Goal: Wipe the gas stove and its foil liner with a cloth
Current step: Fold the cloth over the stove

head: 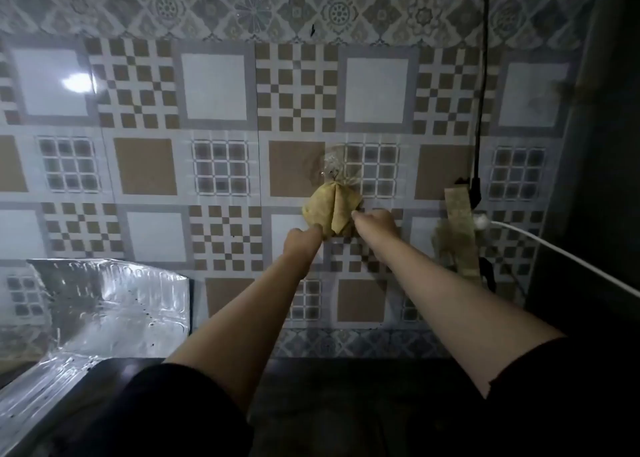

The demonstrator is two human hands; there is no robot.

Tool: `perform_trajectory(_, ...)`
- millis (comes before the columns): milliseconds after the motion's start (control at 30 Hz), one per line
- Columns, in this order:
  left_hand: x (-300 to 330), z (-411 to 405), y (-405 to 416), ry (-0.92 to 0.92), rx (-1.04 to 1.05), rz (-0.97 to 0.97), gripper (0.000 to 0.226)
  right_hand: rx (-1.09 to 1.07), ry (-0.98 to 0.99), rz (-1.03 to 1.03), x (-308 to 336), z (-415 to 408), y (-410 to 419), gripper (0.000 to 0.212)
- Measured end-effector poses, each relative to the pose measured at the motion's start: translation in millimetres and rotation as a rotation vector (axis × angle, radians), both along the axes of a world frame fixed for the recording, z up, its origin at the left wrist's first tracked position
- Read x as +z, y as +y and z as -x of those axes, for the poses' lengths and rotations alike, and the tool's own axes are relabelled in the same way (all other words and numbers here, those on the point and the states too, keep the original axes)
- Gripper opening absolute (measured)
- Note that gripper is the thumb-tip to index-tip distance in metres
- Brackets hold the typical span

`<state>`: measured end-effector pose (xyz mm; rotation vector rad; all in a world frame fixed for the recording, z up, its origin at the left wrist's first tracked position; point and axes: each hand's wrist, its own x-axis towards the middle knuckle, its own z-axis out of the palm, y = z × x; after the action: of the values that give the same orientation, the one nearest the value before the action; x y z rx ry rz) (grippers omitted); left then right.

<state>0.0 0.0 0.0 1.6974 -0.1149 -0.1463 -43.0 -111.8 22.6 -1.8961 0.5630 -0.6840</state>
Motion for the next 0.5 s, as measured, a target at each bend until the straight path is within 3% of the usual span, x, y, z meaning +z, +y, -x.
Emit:
perform_trajectory(133,11.2,-29.5,-15.6,0.203,-0.022,0.265,0.052,0.021,-0.083,-0.305,4.4,-34.5,-13.1,0.047)
perform_trajectory(267,20.5,-44.4,-22.9,0.239,0.032,0.377,0.054,0.103,-0.127,-0.471,11.9,-48.7,-22.1,0.048)
perform_trajectory(367,28.2,-47.4,-22.5,0.203,0.033,0.378,0.052,0.11,-0.152,-0.394,24.2,-47.4,-23.4,0.036)
perform_trajectory(500,42.1,-42.8,-12.6,0.005,0.068,0.41,0.044,0.061,-0.241,-0.244,47.1,-31.1,-22.0,0.031)
